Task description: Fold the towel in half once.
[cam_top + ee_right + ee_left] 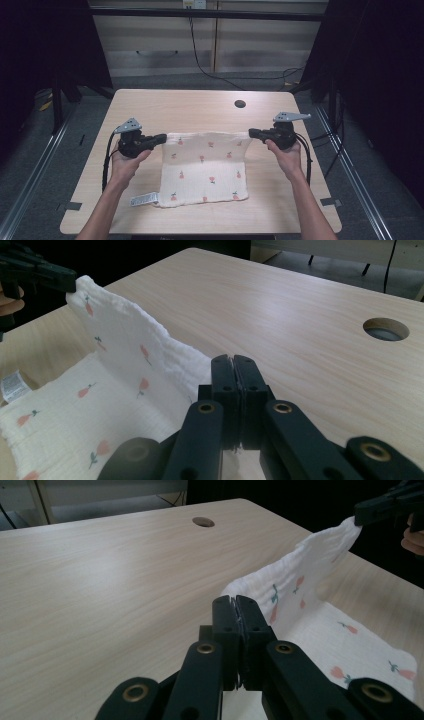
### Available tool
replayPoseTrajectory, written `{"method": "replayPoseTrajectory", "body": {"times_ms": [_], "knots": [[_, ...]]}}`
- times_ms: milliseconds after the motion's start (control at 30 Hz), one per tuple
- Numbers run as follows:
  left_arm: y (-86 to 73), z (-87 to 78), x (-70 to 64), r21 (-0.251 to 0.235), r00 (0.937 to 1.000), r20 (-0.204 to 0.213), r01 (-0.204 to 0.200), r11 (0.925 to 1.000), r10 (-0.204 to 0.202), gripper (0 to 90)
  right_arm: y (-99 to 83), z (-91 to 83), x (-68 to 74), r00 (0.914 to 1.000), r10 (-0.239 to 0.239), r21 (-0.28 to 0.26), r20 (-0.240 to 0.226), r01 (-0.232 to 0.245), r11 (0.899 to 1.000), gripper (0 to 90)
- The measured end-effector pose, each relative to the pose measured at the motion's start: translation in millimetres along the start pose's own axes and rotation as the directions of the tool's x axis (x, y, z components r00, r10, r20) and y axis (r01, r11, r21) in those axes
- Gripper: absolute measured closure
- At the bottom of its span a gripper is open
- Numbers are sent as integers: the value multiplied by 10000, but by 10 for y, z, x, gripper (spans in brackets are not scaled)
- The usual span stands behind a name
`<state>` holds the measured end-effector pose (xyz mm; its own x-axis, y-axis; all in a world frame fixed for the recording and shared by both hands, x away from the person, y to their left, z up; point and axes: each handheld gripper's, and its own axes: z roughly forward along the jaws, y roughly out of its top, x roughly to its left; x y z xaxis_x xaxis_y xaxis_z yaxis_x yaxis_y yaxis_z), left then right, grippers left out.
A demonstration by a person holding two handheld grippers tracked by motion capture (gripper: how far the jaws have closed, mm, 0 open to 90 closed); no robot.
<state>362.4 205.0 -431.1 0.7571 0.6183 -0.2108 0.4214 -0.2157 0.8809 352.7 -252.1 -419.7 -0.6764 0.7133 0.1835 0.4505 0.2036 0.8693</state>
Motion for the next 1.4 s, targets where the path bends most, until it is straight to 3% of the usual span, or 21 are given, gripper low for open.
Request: {"method": "replayPoseTrajectory", "body": {"times_ms": [133,500,567,800,900,967,1067,1100,1167,1400], "knots": [[-115,-51,-18,135,9999,-72,129,9998,-128,884,-76,-57,83,9997,-55,-43,-221,54,10000,888],[-396,-190,-163,850,9999,35,-136,9963,133,881,-414,-139,266,9979,-124,500,-633,156,9986,888],[-494,-197,-241,1295,9988,153,-480,9904,464,879,-482,-148,304,9976,-152,685,-683,199,9974,887],[-647,-213,-338,1842,9966,406,-783,9798,721,879,-689,-178,372,9965,-57,1142,-829,152,9933,887],[-735,-229,-373,1949,9966,542,-708,9783,613,879,-740,-212,417,9957,-65,1257,-921,181,9919,886],[-804,-202,-403,2309,9954,660,-825,9695,690,878,-786,-225,439,9955,-50,1352,-948,178,9907,886],[-839,-182,-442,2458,9951,782,-787,9661,612,874,-848,-221,461,9950,-15,1567,-997,171,9875,884],[-851,-167,-490,2589,9925,872,-1055,9601,856,872,-920,-212,487,9943,-1,1860,-1064,200,9824,877],[-866,-171,-485,2654,9929,888,-1006,9589,796,868,-958,-217,500,9941,30,1979,-1085,187,9801,875],[-908,-263,-456,2530,9947,905,-711,9648,495,782,-999,-258,549,9917,12,2133,-1285,265,9766,831]]}}
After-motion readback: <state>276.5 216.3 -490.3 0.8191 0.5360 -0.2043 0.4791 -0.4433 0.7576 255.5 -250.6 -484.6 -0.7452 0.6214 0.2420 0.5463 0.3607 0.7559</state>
